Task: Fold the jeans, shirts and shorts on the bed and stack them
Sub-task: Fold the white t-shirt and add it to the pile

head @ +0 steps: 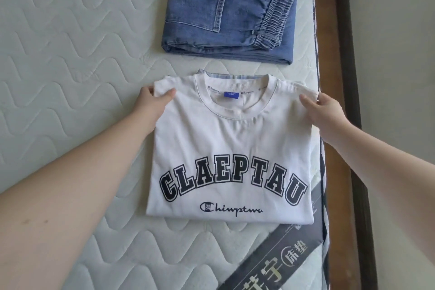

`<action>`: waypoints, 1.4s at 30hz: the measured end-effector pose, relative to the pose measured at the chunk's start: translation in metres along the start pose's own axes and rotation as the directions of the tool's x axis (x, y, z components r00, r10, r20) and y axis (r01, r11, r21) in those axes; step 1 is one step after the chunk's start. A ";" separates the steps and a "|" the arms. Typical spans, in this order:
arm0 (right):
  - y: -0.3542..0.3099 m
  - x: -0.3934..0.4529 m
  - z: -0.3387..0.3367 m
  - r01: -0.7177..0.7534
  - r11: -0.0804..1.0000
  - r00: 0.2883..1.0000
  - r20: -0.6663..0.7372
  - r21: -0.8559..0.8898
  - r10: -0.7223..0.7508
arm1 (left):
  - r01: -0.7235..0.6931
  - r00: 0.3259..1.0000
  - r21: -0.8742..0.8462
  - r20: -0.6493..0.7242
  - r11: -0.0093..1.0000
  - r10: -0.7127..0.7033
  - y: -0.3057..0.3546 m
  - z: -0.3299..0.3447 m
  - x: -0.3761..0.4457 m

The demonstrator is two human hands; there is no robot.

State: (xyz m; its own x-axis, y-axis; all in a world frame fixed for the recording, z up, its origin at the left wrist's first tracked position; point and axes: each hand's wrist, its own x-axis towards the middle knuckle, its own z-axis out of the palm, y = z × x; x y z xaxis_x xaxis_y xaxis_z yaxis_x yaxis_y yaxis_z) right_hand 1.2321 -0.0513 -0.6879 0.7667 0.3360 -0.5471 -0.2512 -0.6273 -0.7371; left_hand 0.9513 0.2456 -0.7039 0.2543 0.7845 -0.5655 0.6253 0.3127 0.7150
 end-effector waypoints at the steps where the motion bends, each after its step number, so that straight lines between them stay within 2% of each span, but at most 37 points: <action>1: 0.005 -0.007 -0.002 0.006 1.000 1.000 0.017 -0.029 -0.005 | 0.012 1.000 0.006 0.009 1.000 -0.012 -0.007 -0.001 -0.008; 4: 0.021 -0.035 -0.009 0.030 0.987 0.999 0.043 -0.157 -0.023 | 0.035 0.997 0.030 0.060 0.999 -0.037 -0.030 -0.008 -0.035; 8: 0.050 -0.075 -0.008 -0.038 0.967 0.993 0.100 -0.254 0.065 | 0.102 0.977 -0.012 0.187 0.995 -0.098 -0.065 -0.018 -0.083; 10: 0.061 -0.094 -0.009 -0.050 0.928 0.990 0.102 -0.368 0.093 | 0.122 0.966 0.008 0.229 0.992 -0.121 -0.082 -0.024 -0.107; 14: 0.078 -0.133 -0.012 -0.069 0.895 0.974 0.165 -0.440 0.156 | 0.182 0.931 0.063 0.311 0.981 -0.192 -0.110 -0.042 -0.147; 18: 0.088 -0.165 -0.017 -0.061 0.838 0.944 0.242 -0.542 0.225 | 0.182 0.905 0.101 0.372 0.978 -0.207 -0.124 -0.051 -0.177; 19: 0.088 -0.168 -0.019 -0.050 0.840 0.950 0.234 -0.540 0.207 | 0.190 0.912 0.078 0.356 0.979 -0.205 -0.124 -0.052 -0.181; 21: 0.083 -0.172 -0.028 -0.042 0.907 0.968 0.208 -0.419 0.141 | 0.178 0.939 -0.006 0.301 0.984 -0.168 -0.118 -0.056 -0.185; 23: 0.075 -0.173 -0.037 -0.022 0.966 0.983 0.170 -0.257 0.067 | 0.129 0.965 -0.088 0.242 0.988 -0.104 -0.112 -0.059 -0.184; 25: 0.074 -0.175 -0.039 0.026 0.978 0.992 0.128 -0.209 0.001 | 0.049 0.982 -0.104 0.187 0.993 -0.029 -0.108 -0.062 -0.183; 28: 0.092 -0.178 -0.031 0.041 0.936 0.994 0.108 -0.350 -0.003 | -0.023 0.990 0.018 0.139 1.000 0.020 -0.118 -0.057 -0.185; 31: 0.124 -0.186 -0.019 -0.055 0.890 0.990 0.093 -0.452 0.109 | 0.038 0.994 0.197 0.098 0.980 -0.058 -0.144 -0.043 -0.193; 33: 0.136 -0.194 -0.013 -0.103 0.886 0.991 0.033 -0.452 0.132 | 0.082 0.997 0.307 -0.036 0.948 -0.075 -0.157 -0.037 -0.202; 35: 0.138 -0.202 -0.005 -0.114 0.873 0.992 -0.098 -0.474 0.077 | 0.081 0.964 0.507 -0.258 0.858 0.061 -0.159 -0.030 -0.213; 36: 0.138 -0.207 0.000 -0.095 0.846 0.985 -0.171 -0.525 0.005 | 0.046 0.925 0.594 -0.329 0.803 0.190 -0.156 -0.024 -0.219; 37: 0.137 -0.212 0.008 -0.034 0.800 0.972 -0.205 -0.599 -0.113 | -0.034 0.880 0.661 -0.335 0.750 0.336 -0.151 -0.016 -0.226; 38: 0.134 -0.219 0.019 0.072 0.744 0.954 -0.172 -0.665 -0.247 | -0.157 0.837 0.709 -0.274 0.687 0.474 -0.145 -0.005 -0.231; 39: 0.130 -0.225 0.033 0.212 0.690 0.927 -0.081 -0.692 -0.366 | -0.292 0.803 0.737 -0.158 0.609 0.575 -0.141 0.009 -0.234; 40: 0.125 -0.228 0.050 0.347 0.634 0.893 0.036 -0.692 -0.449 | -0.400 0.777 0.744 -0.036 0.536 0.629 -0.136 0.026 -0.236; 42: 0.116 -0.226 0.085 0.514 0.512 0.821 0.221 -0.688 -0.526 | -0.483 0.774 0.743 0.114 0.463 0.623 -0.127 0.060 -0.233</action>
State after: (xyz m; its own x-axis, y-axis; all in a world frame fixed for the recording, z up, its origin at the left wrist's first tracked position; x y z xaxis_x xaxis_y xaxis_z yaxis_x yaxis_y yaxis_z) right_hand 0.9797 -0.1408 -0.6836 0.6311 0.7613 -0.1492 0.6717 -0.6324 -0.3857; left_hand 0.8571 -0.0091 -0.6876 0.6706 0.7407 -0.0394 0.7153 -0.6317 0.2989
